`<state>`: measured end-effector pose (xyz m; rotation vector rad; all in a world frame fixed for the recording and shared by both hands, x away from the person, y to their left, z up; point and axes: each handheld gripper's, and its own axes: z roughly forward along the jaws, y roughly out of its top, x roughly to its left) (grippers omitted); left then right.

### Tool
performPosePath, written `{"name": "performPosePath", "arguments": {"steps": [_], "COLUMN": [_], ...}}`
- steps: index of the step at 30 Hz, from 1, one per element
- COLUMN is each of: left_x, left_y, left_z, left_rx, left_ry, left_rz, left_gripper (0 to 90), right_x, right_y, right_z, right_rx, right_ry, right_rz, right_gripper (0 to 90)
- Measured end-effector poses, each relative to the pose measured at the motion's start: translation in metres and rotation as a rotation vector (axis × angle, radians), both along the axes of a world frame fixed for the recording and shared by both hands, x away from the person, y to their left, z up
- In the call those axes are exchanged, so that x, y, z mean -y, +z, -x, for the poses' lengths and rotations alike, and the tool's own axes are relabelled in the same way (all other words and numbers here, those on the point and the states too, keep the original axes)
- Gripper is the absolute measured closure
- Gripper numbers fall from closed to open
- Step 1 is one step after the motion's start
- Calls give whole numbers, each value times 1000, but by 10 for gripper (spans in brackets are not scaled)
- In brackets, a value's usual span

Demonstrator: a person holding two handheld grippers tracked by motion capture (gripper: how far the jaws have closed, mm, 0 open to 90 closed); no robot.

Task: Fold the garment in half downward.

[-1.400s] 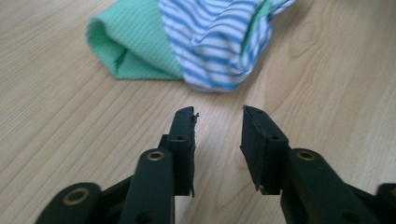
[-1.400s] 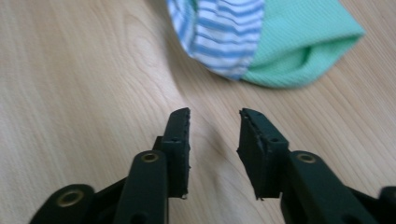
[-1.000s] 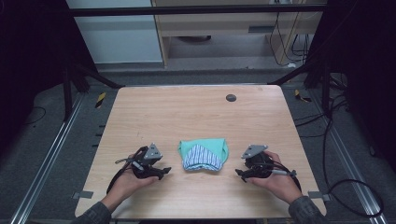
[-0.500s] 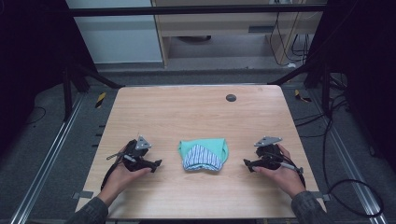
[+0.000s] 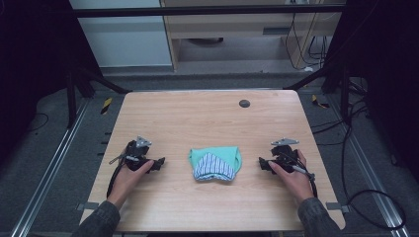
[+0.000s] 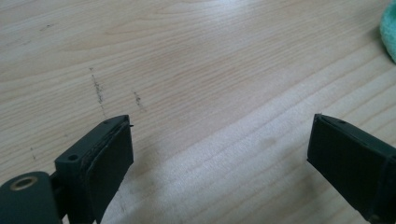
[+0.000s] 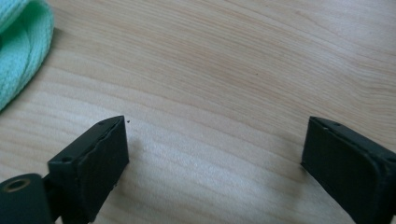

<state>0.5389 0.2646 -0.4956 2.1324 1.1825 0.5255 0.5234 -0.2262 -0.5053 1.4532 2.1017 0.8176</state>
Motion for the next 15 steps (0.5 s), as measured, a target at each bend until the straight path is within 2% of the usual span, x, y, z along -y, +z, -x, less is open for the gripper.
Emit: {"name": "performPosePath", "arguments": {"steps": [3,5,7,8,9,12,15], "left_x": [-1,0,1,1,2,1,1], "left_y": [-1,-3,-4,-6,-8,-12,-12], "left_z": [-5,-7,-8,-9,-10,-10,-11], "left_rx": [1,4,6,1,-12,18,15], "left_ry": [3,14,17,11,25,28,29], "left_rz": [20,20,10,3,8,30,30], "left_gripper": [67,67,67,68,68,23,2], "right_x": [0,0,-1,-2,-2,-4,-6], "right_y": [-2,-4,-7,-7,-7,-7,-7], "right_z": [-3,-6,-7,-7,-6,-6,-6], "right_rx": [11,11,35,34,33,30,30], "right_ry": [-23,-46,-66,-71,-80,-99,-122], "right_rz": [-17,-37,-40,-41,-44,-47,-43], "right_gripper": [41,17,4,4,3,2,2]}}
